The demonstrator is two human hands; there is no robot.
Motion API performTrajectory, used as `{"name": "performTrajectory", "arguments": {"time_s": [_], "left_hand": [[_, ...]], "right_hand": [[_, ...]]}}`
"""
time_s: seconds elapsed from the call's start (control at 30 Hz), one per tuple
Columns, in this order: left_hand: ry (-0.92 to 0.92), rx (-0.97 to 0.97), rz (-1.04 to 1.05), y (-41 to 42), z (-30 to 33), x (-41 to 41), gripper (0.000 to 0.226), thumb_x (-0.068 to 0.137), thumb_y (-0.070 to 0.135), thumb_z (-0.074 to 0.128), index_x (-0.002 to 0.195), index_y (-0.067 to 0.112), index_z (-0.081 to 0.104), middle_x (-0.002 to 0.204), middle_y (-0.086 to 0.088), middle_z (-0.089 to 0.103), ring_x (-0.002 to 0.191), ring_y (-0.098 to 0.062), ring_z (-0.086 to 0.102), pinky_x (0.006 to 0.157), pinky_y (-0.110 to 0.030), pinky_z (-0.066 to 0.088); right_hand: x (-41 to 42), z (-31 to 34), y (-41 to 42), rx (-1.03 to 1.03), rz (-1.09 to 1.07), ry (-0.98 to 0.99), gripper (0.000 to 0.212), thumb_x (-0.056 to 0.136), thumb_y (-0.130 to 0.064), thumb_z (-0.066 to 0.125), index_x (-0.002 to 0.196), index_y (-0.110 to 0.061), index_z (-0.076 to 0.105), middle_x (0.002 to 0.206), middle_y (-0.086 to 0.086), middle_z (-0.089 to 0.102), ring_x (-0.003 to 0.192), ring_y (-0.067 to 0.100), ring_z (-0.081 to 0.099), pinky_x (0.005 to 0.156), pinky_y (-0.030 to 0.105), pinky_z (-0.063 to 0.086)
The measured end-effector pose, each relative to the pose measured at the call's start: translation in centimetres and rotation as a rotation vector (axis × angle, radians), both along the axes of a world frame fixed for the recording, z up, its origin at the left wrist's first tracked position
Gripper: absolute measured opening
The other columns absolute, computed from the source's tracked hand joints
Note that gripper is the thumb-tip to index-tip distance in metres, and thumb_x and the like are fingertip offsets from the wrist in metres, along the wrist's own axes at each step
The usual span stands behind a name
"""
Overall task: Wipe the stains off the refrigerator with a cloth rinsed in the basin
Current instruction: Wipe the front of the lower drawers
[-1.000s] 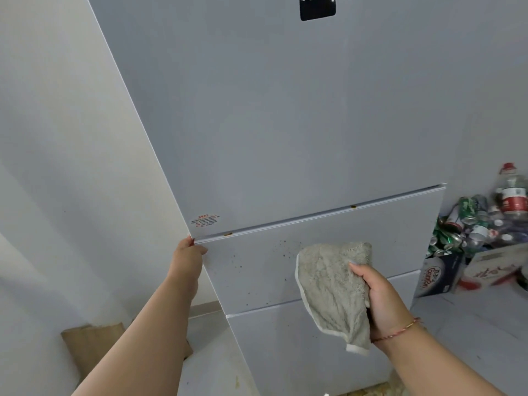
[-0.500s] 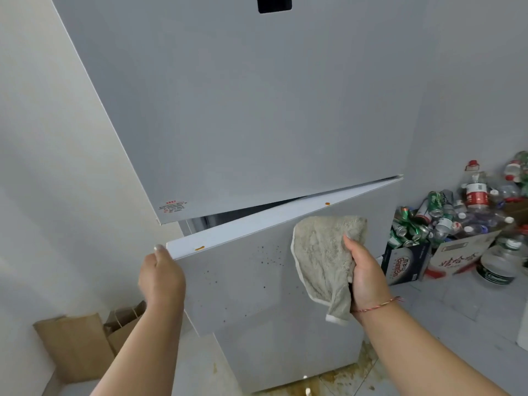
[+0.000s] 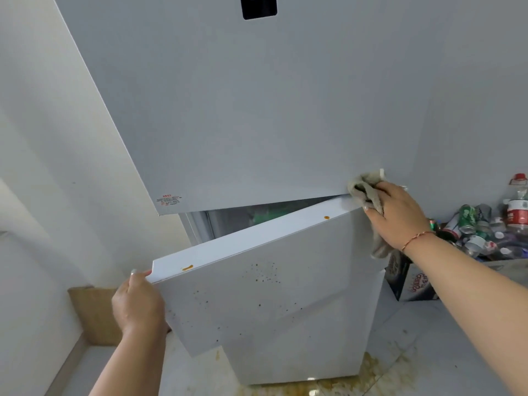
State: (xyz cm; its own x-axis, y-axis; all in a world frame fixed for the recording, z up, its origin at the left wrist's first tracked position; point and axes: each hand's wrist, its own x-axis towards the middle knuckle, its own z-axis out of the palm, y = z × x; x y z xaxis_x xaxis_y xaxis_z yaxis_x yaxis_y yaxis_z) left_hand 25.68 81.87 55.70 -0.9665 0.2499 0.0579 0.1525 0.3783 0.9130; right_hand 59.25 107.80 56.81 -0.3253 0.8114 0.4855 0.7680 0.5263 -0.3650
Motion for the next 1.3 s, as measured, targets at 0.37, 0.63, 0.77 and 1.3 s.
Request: {"name": "performTrajectory", "arguments": {"time_s": [0.37, 0.63, 0.77, 1.3], "left_hand": [[-0.276, 0.240, 0.050, -1.2, 0.9, 0.5, 0.041, 0.095, 0.029, 0.036, 0.099, 0.012, 0.073, 0.075, -0.005, 0.054, 0.066, -0.025, 0.043, 0.067, -0.038, 0.041], [-0.323, 0.285, -0.061, -1.6, 0.9, -0.9, 0.052, 0.101, 0.039, 0.029, 0.096, 0.011, 0.074, 0.097, -0.014, 0.072, 0.085, -0.026, 0.063, 0.060, -0.028, 0.035], [-0.336, 0.293, -0.088, -1.6, 0.6, -2.2, 0.056, 0.102, 0.043, 0.027, 0.094, 0.014, 0.074, 0.100, -0.011, 0.071, 0.100, -0.026, 0.061, 0.065, -0.029, 0.034], [-0.529, 0.488, -0.374, 0.3, -1.9, -9.2, 0.077, 0.093, 0.069, 0.013, 0.140, 0.019, 0.047, 0.107, -0.005, 0.074, 0.115, -0.018, 0.061, 0.118, -0.051, 0.014]], "right_hand": [[-8.2, -1.2, -5.6, -0.115, 0.089, 0.178, 0.049, 0.087, -0.039, 0.035, 0.115, -0.012, 0.065, 0.122, 0.008, 0.058, 0.118, 0.029, 0.044, 0.102, 0.037, 0.034], [-17.0, -1.7, -12.1, -0.101, 0.265, 0.013, 0.087, 0.077, -0.057, 0.000, 0.143, -0.016, 0.042, 0.150, 0.000, 0.037, 0.143, 0.015, 0.019, 0.113, 0.019, -0.011], [-21.3, -1.0, -15.7, -0.089, 0.377, -0.049, 0.094, 0.072, -0.057, -0.007, 0.147, -0.018, 0.033, 0.154, -0.001, 0.029, 0.145, 0.012, 0.015, 0.109, 0.018, -0.016], [-33.2, 0.1, -19.2, -0.293, 0.742, 0.183, 0.051, 0.092, -0.039, 0.032, 0.133, -0.018, 0.055, 0.139, -0.004, 0.052, 0.134, 0.008, 0.036, 0.118, 0.027, 0.013]]}}
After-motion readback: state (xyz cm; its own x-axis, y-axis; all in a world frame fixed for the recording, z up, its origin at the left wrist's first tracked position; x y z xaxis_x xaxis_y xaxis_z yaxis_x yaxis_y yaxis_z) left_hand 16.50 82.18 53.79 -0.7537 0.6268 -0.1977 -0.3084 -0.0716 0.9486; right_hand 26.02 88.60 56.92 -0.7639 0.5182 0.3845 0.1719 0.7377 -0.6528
